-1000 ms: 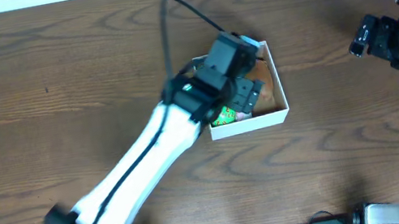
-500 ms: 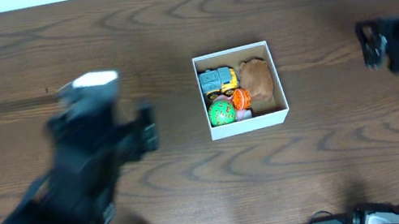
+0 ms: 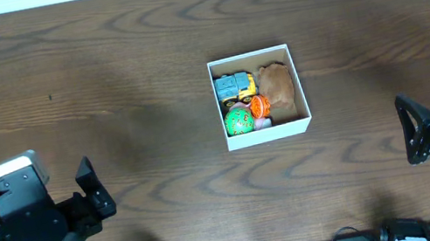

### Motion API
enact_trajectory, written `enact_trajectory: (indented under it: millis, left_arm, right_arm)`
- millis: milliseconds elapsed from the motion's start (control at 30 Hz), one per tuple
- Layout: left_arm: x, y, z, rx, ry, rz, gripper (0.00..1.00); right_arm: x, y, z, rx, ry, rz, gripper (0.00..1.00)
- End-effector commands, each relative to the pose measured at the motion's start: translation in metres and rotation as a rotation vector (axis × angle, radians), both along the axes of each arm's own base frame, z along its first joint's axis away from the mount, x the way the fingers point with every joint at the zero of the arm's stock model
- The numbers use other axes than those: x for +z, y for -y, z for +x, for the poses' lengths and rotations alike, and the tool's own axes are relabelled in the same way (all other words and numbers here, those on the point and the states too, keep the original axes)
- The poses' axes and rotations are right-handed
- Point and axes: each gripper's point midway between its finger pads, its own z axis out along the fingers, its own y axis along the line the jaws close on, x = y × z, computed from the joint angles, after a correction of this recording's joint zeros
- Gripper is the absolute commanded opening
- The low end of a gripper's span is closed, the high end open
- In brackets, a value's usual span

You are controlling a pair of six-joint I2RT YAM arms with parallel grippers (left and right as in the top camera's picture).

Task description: Pack container

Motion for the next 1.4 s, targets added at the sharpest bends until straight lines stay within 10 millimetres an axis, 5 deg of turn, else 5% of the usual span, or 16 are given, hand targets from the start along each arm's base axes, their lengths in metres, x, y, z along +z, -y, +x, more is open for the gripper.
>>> enact_trajectory:
  millis: [0,967,1133,1367]
  left_arm:
    - [0.000,-0.005,0.001,0.031,-0.003,0.013,0.98]
    - [0.000,-0.005,0.001,0.031,-0.003,0.012,0.98]
    - [0.000,-0.005,0.001,0.031,-0.003,0.012,0.98]
    - [0.000,-0.005,0.001,0.031,-0.003,0.013,0.98]
  right_arm:
    - [-0.002,-0.002,-0.001,0.016,-0.004,-0.007,0.99]
    - [-0.008,-0.001,0.000,0.017,-0.016,-0.024,0.99]
    - [-0.035,0.001,0.009,0.018,-0.038,-0.019,0.99]
    - [-0.124,-0.002,0.027,0.053,-0.041,-0.013,0.99]
